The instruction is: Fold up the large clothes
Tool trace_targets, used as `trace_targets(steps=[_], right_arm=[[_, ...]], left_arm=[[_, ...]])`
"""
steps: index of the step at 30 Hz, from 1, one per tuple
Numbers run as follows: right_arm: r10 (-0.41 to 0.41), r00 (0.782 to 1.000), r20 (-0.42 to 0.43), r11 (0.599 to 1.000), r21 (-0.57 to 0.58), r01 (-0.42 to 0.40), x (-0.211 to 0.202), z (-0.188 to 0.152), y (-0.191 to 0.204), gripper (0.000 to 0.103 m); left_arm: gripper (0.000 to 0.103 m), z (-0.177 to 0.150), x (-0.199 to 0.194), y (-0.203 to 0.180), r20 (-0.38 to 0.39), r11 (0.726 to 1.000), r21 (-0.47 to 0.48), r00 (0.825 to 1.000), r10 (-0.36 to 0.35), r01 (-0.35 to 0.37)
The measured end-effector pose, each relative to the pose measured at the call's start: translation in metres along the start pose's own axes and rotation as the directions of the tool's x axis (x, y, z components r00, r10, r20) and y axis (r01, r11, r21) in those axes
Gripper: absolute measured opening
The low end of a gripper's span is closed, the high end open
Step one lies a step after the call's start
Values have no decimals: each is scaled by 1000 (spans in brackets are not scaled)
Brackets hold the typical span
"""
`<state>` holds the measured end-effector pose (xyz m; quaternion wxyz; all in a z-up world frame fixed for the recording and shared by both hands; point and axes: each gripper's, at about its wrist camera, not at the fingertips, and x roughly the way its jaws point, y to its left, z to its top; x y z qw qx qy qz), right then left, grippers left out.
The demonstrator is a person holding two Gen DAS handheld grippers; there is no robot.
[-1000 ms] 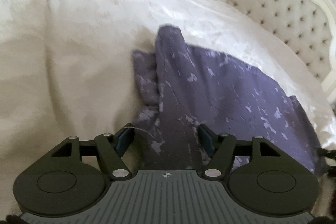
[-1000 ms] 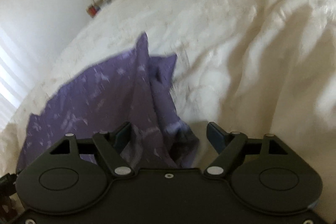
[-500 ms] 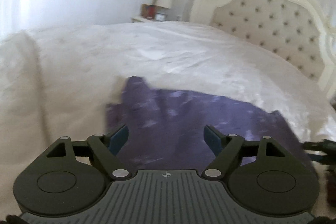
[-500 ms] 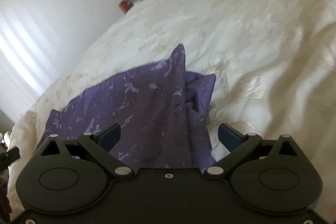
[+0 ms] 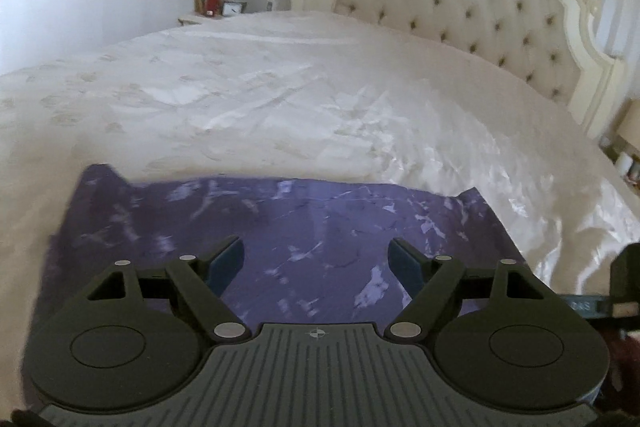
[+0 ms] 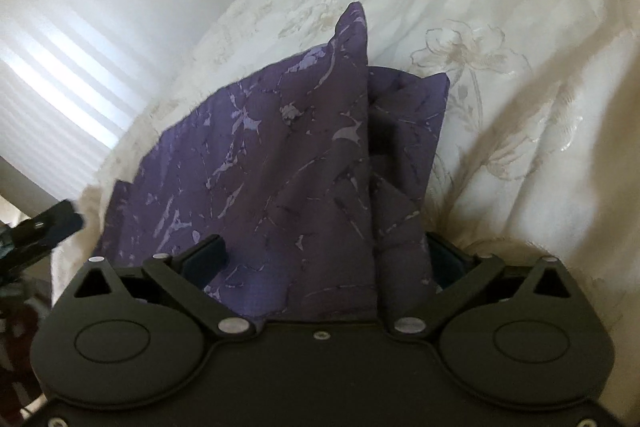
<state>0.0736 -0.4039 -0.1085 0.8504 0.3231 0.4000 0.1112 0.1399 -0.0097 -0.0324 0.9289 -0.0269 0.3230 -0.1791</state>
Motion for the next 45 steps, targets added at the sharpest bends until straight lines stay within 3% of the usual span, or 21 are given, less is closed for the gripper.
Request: trace_targets(steps=[7, 8, 9, 11, 12, 14, 17, 21, 26, 31, 39, 45], right_arm=[[55, 998, 20, 995, 78, -56, -3, -2, -10, 103], [53, 998, 20, 996, 76, -55, -3, -2, -9, 103], [52, 998, 19, 996, 74, -53, -3, -1, -10, 103], [48, 999, 17, 997, 67, -49, -4, -1, -9, 103], [47, 999, 17, 997, 66, -48, -4, -1, -9, 103], [47, 999, 16, 997, 64, -48, -4, 0, -9, 103], [48, 999, 15, 997, 63, -49, -4, 0, -9, 103], [53, 998, 16, 996, 67, -54, 0, 2, -10, 103], [64, 998, 20, 995, 77, -65, -2, 2, -14, 103], [69, 997, 23, 994, 77, -71, -4, 0, -16, 103], [72, 997, 28, 994, 85, -74, -5, -1, -15, 103], [84, 996, 33, 991, 103, -87, -8, 0, -18, 103]], left_arm=[[77, 6, 35, -12, -29, 1000, -15, 1000, 9, -10], [73, 6, 39, -12, -28, 1000, -19, 999, 23, -24], [68, 5, 42, -14, -24, 999, -12, 999, 35, -35], [45, 5, 49, -15, -35, 999, 5, 999, 37, -37], [39, 5, 54, -15, -45, 999, 2, 998, 36, -35], [14, 2, 60, -12, -58, 999, -19, 998, 39, -41], [10, -3, 71, -9, -93, 999, -36, 995, 24, -27], [5, -15, 91, -6, -157, 998, 10, 986, 63, -62], [3, -16, 94, -3, -172, 998, -4, 983, 64, -66], [4, -16, 68, -6, -181, 998, -48, 983, 42, -51], [4, -66, 4, -15, -164, 997, -65, 986, 21, -32], [4, -85, -12, -16, -146, 995, -95, 989, 27, -41]])
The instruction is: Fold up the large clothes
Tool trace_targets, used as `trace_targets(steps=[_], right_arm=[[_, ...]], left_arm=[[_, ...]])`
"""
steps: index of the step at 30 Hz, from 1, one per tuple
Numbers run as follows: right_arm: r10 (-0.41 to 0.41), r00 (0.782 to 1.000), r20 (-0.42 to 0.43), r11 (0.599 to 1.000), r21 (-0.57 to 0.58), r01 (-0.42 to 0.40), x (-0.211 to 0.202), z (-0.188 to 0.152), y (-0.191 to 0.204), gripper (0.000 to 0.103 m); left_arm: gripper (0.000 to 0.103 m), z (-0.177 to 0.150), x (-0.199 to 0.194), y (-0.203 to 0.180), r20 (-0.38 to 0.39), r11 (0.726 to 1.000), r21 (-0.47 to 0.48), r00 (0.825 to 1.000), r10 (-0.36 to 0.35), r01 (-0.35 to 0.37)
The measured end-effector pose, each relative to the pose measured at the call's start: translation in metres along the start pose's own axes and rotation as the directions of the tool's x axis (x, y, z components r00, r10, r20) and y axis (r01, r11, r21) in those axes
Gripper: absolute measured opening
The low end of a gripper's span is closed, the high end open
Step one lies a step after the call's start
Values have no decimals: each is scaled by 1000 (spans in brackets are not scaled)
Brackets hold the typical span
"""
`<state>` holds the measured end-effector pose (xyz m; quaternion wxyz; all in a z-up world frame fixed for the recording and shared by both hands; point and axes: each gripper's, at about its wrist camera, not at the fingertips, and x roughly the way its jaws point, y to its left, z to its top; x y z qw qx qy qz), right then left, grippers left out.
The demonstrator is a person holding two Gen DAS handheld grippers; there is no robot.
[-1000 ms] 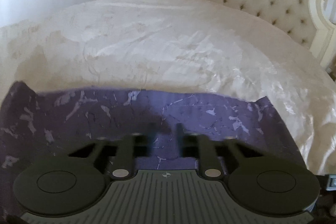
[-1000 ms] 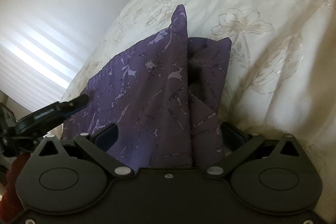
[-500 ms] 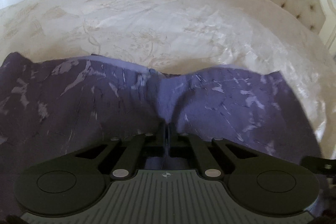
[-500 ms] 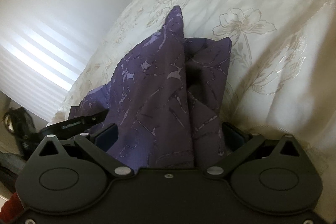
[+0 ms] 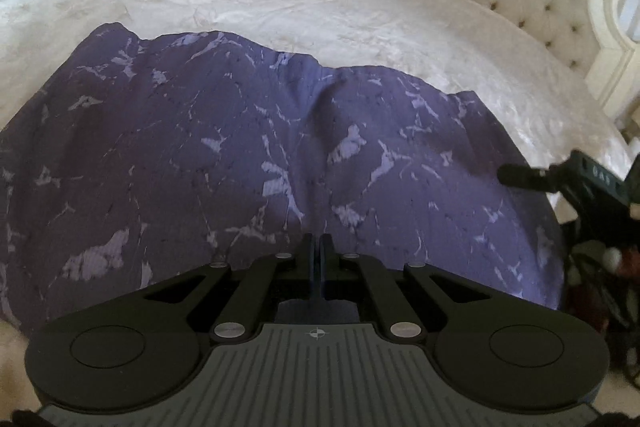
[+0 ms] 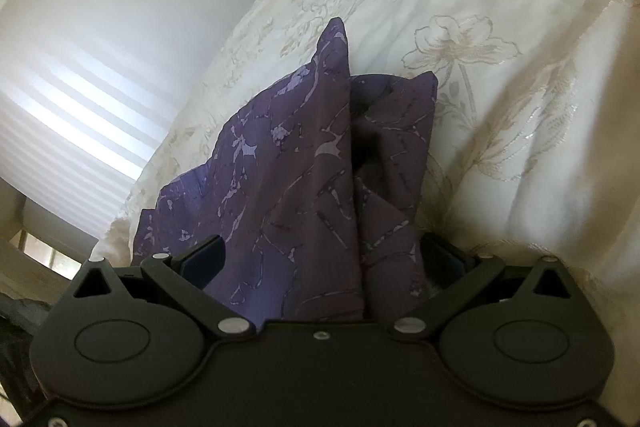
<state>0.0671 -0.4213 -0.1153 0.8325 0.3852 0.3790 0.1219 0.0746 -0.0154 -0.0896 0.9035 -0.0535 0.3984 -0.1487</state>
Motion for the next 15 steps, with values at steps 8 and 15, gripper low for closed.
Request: trace_targets(steps=[8, 15], right_arm=[[43, 999, -5, 998, 44, -43, -8, 2, -6, 102], [57, 998, -18, 990, 133, -54, -18, 2, -14, 40]], left_arm=[[3, -11, 14, 7, 3, 1000, -25, 1000, -19, 19], [3, -14, 9, 9, 5, 998, -50, 999, -38, 38]])
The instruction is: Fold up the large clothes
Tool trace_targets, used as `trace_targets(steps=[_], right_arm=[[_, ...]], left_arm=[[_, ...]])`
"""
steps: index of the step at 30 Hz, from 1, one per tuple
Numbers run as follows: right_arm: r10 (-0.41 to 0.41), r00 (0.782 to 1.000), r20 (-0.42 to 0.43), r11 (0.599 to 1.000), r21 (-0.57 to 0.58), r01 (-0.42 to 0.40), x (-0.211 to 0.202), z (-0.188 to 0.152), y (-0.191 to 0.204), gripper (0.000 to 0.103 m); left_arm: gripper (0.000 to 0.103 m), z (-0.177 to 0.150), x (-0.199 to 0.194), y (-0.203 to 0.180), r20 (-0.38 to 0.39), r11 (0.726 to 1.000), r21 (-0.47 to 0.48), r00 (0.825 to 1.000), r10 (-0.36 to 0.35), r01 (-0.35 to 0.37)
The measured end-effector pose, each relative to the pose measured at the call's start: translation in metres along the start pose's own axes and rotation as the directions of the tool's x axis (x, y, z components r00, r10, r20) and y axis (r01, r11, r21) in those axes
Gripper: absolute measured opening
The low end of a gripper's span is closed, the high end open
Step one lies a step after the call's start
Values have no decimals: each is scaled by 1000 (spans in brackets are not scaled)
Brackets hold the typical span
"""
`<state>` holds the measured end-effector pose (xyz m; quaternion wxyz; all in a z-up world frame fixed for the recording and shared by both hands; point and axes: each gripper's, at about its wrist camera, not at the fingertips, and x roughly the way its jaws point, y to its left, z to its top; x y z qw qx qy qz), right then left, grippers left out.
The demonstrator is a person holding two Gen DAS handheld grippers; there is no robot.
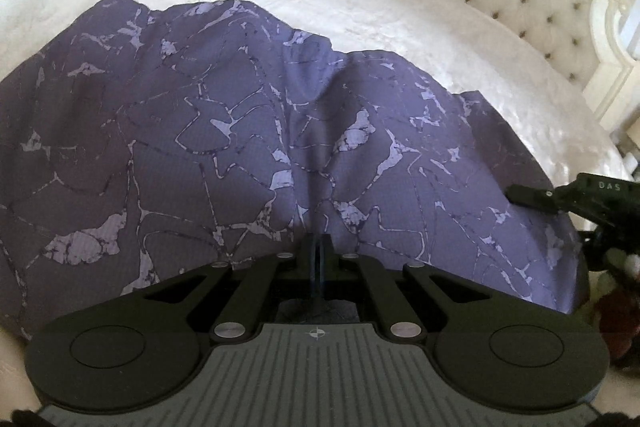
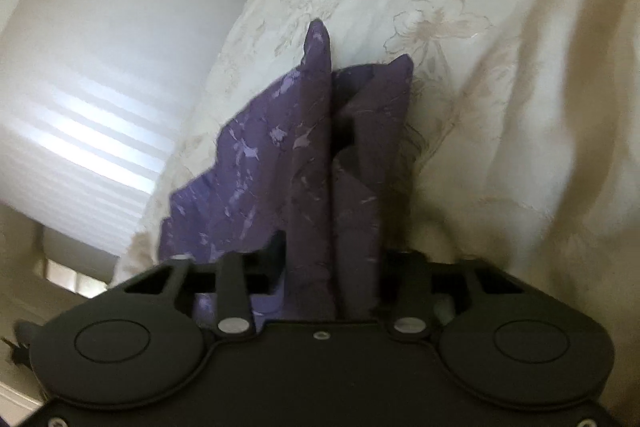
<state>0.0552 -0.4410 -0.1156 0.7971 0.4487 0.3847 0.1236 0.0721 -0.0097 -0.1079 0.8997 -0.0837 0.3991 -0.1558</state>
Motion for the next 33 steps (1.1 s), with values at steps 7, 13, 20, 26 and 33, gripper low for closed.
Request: trace_targets(steps=[7, 13, 20, 26, 33], right_arm=[[-26, 999, 21, 997, -72, 28, -18, 1, 46, 30], [-1, 1000, -9, 990, -144, 0, -22, 1, 112, 30], [76, 995, -66, 971, -224, -89, 4, -6, 194, 30], [119, 974, -192, 947, -271, -169, 78, -28, 245, 31], [61, 944, -323, 937, -306, -166, 183, -69, 261, 35]], left_arm=[[4, -13, -32, -4, -3, 997, 52, 999, -53, 53], [4, -23, -16, 4, -51, 996, 29, 995, -84, 86], [6, -15, -54, 36, 29, 992, -91, 996, -85, 88], [7, -21, -104, 82, 125, 984, -180, 992, 24, -1], [7, -29, -134, 117, 148, 953, -297, 983, 105, -57]])
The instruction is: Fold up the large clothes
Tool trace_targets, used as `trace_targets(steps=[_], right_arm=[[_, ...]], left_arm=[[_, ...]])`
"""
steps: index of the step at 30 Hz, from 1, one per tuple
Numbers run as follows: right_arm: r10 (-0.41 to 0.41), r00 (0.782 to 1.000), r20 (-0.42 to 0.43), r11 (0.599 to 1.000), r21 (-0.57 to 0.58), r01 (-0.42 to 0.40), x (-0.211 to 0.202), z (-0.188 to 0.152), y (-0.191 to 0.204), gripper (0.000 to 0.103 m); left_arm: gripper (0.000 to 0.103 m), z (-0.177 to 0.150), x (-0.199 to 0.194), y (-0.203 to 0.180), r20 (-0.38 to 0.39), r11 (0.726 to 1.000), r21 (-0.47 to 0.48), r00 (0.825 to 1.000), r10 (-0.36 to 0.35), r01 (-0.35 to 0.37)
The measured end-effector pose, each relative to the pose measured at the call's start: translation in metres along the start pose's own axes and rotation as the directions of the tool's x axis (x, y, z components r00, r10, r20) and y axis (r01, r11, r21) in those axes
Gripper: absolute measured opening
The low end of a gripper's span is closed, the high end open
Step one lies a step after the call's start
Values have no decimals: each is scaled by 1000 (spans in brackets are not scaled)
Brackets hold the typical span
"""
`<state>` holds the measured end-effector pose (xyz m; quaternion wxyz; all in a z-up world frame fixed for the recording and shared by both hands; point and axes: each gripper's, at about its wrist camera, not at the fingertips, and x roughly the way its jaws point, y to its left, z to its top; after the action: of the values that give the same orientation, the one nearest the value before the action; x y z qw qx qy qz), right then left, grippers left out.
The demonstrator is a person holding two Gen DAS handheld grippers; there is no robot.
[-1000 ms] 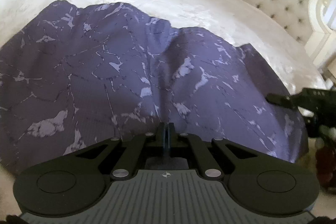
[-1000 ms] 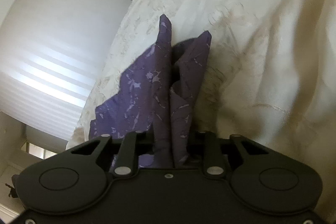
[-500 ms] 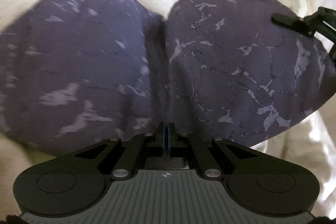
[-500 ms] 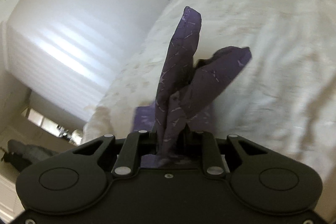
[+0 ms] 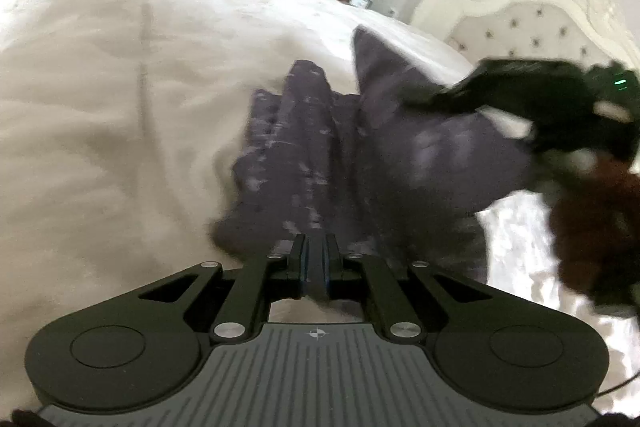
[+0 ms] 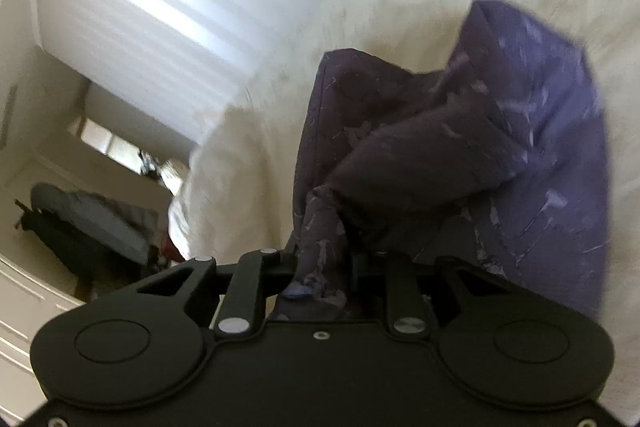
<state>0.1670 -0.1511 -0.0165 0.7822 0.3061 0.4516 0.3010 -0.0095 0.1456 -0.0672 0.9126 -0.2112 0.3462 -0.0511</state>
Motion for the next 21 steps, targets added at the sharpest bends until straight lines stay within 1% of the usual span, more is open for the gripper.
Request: trace_targets(steps=[2, 3, 4, 5, 6, 7, 9, 12, 13, 14, 15, 18, 19, 21], right_arm=[[-7, 1000, -28, 1000, -16, 6, 16, -8, 3, 45], [-11, 999, -43, 999, -32, 10, 27, -10, 2, 47], [-14, 998, -55, 999, -48, 12, 31, -14, 3, 54], [-12, 998, -64, 998, -61, 8, 33, -17, 3, 58], [5, 998, -70, 998, -68, -10, 36, -18, 3, 60], [25, 997, -74, 997, -71, -30, 30, -20, 7, 63], [77, 994, -76, 993, -79, -83, 18, -17, 11, 64], [135, 990, -31, 982, -127, -138, -14, -7, 24, 74], [142, 990, -9, 978, -151, -142, -25, -4, 27, 75], [140, 990, 13, 975, -173, -136, -34, -1, 29, 75], [129, 991, 41, 973, -197, -118, -47, 2, 31, 75], [62, 989, 134, 969, -245, -28, -81, 8, 25, 75], [35, 986, 163, 969, -248, 7, -90, 10, 21, 76], [-19, 979, 203, 969, -236, 68, -104, 10, 9, 77]], left_arm=[[7, -3, -4, 3, 2, 1000, -9, 1000, 1, -1], [7, -3, -5, 3, 2, 1000, -11, 1000, -4, 4], [7, -4, -6, 1, 1, 1000, -10, 1000, -9, 9], [7, -5, -8, -2, 2, 1000, -5, 1000, -15, 15], [7, -5, -10, -4, 5, 1000, 3, 1000, -21, 21], [7, -5, -16, -6, 10, 999, 17, 999, -31, 31], [7, -2, -21, -12, 24, 997, 52, 998, -57, 56], [11, -2, -34, -26, 44, 986, 127, 993, -111, 105], [20, -1, -36, -32, 51, 981, 155, 990, -130, 120], [25, 2, -36, -38, 61, 973, 186, 987, -148, 134], [25, 5, -34, -42, 71, 967, 209, 984, -164, 146], [26, 21, -27, -59, 113, 948, 262, 970, -216, 180], [29, 26, -22, -64, 125, 943, 276, 966, -226, 185], [39, 37, -5, -71, 135, 941, 293, 966, -218, 172]])
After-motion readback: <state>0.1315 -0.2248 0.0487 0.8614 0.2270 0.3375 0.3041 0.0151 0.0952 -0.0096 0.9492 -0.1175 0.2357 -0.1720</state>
